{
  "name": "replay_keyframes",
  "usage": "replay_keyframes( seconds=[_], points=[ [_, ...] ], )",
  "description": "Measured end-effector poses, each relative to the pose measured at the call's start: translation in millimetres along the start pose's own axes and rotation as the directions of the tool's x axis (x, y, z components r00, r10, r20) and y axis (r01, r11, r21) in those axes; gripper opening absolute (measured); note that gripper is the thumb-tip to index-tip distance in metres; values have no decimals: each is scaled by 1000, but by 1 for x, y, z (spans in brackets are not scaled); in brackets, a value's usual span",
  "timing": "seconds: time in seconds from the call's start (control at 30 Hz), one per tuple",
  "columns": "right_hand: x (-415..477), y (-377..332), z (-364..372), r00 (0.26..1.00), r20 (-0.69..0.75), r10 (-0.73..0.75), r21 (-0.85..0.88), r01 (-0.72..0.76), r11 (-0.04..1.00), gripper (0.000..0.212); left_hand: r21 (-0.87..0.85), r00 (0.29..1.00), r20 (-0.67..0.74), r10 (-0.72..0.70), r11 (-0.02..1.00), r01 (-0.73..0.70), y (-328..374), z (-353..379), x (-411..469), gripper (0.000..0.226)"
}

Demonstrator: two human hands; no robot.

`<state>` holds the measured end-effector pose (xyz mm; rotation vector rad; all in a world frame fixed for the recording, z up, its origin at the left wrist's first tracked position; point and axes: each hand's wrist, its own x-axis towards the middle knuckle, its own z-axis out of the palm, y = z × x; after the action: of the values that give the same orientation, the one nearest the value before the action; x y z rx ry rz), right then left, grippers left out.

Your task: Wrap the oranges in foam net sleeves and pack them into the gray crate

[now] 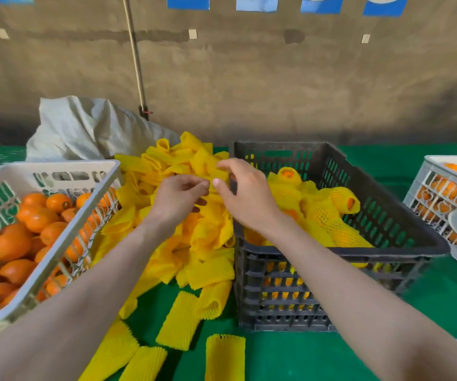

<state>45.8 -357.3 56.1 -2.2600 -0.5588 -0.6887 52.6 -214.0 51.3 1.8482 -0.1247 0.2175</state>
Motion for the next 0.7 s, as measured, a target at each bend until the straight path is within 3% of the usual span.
replay_keyframes(
  seconds=[0.1, 0.2, 0.3, 0.43, 0.5, 0.57, 0.63, 0.7],
  points=[
    [-19, -40, 40, 991, 113, -69, 127, 55, 990, 31, 35, 995, -69, -71, 997, 74, -24, -39, -12, 19],
    [-37, -55, 97, 951, 309, -17, 159, -34, 987, 38, 135, 985, -100, -139, 979, 152, -52, -77, -25, 16],
    [-52, -56, 155, 871, 477, 116, 55, -162, 985, 41, 221, 981, -115, -158, 958, 180, -70, -110, -38, 10],
    [-70, -55, 221, 718, 661, 218, -111, -193, 975, 49, 198, 980, -125, -156, 964, 179, -77, -143, -50, 8],
    [-75, -57, 246, 617, 704, 351, -222, -278, 935, 61, 192, 985, -98, -143, 968, 160, -78, -157, -55, 8],
    [-79, -58, 267, 565, 700, 436, -307, -314, 898, 67, 175, 990, -67, -125, 975, 135, -78, -169, -59, 10],
    [-83, -56, 281, 579, 672, 463, -398, -245, 884, 57, 168, 993, -62, -101, 980, 110, -79, -181, -61, 11],
    [-80, -53, 284, 614, 629, 477, -456, -205, 866, 34, 165, 995, -69, -77, 982, 87, -80, -194, -60, 13]
  ],
)
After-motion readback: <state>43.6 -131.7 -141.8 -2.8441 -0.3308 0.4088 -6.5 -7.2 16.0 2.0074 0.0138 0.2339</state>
